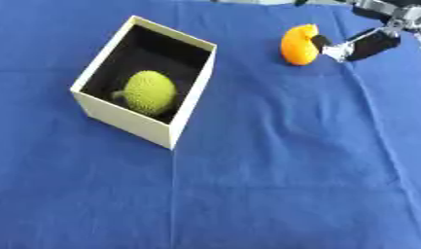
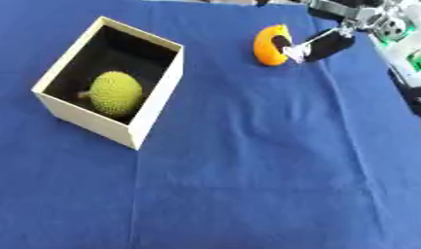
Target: Pick up objects on the table and place them in the box.
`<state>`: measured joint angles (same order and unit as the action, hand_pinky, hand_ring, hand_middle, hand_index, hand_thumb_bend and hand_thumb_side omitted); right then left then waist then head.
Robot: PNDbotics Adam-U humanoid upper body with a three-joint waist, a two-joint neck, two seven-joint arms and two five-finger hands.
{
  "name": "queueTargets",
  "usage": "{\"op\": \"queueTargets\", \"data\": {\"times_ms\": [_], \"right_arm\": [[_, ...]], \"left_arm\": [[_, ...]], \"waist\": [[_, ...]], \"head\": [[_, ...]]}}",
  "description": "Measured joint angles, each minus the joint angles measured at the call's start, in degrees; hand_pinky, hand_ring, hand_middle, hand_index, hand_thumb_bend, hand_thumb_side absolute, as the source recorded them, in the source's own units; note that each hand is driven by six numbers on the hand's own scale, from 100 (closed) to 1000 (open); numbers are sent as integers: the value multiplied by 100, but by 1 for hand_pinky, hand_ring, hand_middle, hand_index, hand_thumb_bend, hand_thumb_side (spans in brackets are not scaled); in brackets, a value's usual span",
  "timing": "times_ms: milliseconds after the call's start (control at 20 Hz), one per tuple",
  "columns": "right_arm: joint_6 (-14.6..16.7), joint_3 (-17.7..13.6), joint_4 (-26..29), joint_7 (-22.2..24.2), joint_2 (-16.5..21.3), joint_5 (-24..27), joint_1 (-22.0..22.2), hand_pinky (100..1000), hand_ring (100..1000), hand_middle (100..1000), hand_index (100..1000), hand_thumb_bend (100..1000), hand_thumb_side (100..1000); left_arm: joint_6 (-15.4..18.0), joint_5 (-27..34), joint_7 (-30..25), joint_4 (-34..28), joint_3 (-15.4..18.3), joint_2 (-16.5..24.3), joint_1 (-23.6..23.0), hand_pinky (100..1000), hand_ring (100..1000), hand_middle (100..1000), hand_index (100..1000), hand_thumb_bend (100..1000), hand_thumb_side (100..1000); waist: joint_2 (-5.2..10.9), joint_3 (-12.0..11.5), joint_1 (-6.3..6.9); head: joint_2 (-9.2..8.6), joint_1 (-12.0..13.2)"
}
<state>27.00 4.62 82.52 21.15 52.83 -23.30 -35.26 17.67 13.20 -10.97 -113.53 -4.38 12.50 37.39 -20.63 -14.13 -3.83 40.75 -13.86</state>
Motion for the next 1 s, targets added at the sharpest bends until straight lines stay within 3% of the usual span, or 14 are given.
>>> {"op": "queueTargets", "data": {"times_ms": [400, 700, 1000], "right_arm": [[182, -40, -523, -409, -24, -453, -120, 1000, 1000, 841, 1000, 100, 100], [301, -165, -895, -565, -28, -692, -221, 1000, 1000, 839, 1000, 100, 100], [223, -312, -1025, -810, -27, -746, -266, 1000, 1000, 834, 1000, 100, 100]], "left_arm": [[-10, 0, -69, 0, -2, 0, 81, 765, 754, 652, 802, 100, 571], [-30, -1, -125, 0, -2, 5, 104, 763, 754, 651, 802, 100, 571], [-63, -12, -160, 0, -2, 36, 124, 761, 754, 650, 802, 100, 570]], "waist": [[-181, -72, 15], [-332, -115, -38], [-408, -145, -59]], "head": [[-205, -52], [-342, -78], [-457, -107]]}}
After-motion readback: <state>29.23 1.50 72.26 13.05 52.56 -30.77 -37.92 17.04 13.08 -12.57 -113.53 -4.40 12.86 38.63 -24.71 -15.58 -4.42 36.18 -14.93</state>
